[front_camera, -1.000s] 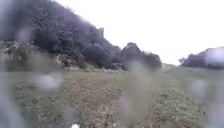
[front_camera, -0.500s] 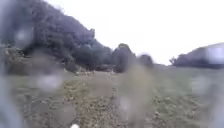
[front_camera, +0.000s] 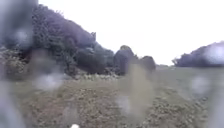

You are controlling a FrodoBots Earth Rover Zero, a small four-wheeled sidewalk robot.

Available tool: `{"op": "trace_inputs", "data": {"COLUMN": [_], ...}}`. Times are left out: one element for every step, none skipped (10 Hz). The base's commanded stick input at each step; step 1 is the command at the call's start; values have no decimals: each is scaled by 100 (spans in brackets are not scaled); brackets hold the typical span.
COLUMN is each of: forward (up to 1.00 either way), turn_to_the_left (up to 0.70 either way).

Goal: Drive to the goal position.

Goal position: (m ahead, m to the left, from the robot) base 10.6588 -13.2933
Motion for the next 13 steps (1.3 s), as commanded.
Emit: {"op": "trace_inputs", "data": {"forward": [85, 85, 85, 85, 85, 85, 85, 85, 85, 85, 85, 85, 85], "turn_to_the_left": [0, -16, -29, -33, -34, 0, 0, 0, -13, -27, -34, -34, -32]}}
